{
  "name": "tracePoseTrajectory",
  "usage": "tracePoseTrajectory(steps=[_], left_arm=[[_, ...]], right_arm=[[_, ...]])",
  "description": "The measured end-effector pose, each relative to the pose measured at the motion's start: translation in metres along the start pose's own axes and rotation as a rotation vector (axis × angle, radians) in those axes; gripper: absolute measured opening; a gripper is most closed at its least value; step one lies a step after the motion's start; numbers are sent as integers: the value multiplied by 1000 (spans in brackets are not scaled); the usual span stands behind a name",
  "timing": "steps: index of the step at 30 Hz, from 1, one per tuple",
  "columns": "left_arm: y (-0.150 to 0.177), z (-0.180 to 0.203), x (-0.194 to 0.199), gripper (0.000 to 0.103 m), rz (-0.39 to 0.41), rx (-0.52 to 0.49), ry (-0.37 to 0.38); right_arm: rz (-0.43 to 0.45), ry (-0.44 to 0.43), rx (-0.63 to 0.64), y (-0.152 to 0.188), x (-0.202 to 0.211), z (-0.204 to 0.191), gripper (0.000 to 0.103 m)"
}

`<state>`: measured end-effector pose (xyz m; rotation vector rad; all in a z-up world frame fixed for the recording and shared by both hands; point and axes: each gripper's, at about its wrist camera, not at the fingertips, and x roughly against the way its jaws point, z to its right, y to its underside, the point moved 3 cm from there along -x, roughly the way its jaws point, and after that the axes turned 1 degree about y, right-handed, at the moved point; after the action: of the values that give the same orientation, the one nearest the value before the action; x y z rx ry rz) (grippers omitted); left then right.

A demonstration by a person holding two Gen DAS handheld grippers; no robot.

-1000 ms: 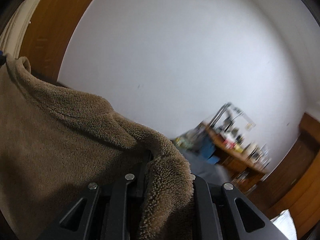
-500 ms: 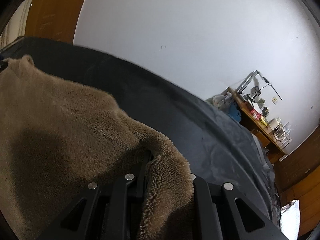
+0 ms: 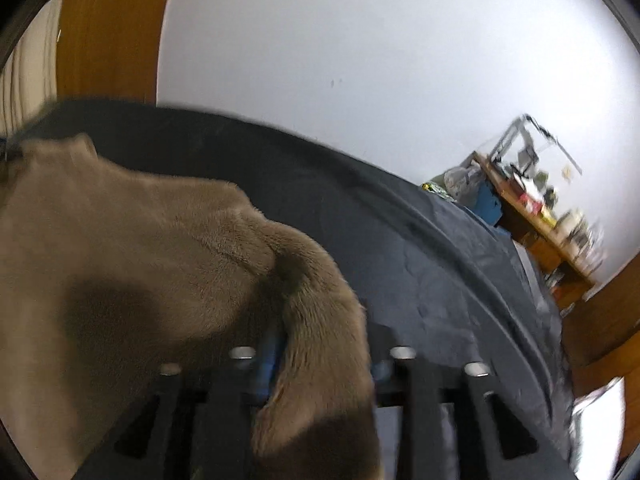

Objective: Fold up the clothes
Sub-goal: 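Lay the sweater flat on the bed and open both grippers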

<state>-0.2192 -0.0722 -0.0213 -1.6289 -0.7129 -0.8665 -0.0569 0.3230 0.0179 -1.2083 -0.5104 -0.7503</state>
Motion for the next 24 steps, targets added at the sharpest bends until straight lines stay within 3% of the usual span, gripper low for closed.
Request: tracePoseTrajectory(steps=[2,6,8,15,19,24], left_arm=[[12,-18,17,81,12,12,-3],[46,-46,46,81,29,16,-36],[71,-59,59,81,30,19,-36],[163,-89,90,81,-14,81,59],[195,-85,105,81,-46,105,177],[219,-73,105,81,-70,96,212]], right_arm=[[44,-8,-30,6,24,8,77],[97,40,-8,22,65,9,77],[101,15,-27,31,79,8,77],[100,-173,-80,63,108,-22,77],[71,-238,-50,75,101,-51,77],[33,-268,-24,88,85,-78,77]])
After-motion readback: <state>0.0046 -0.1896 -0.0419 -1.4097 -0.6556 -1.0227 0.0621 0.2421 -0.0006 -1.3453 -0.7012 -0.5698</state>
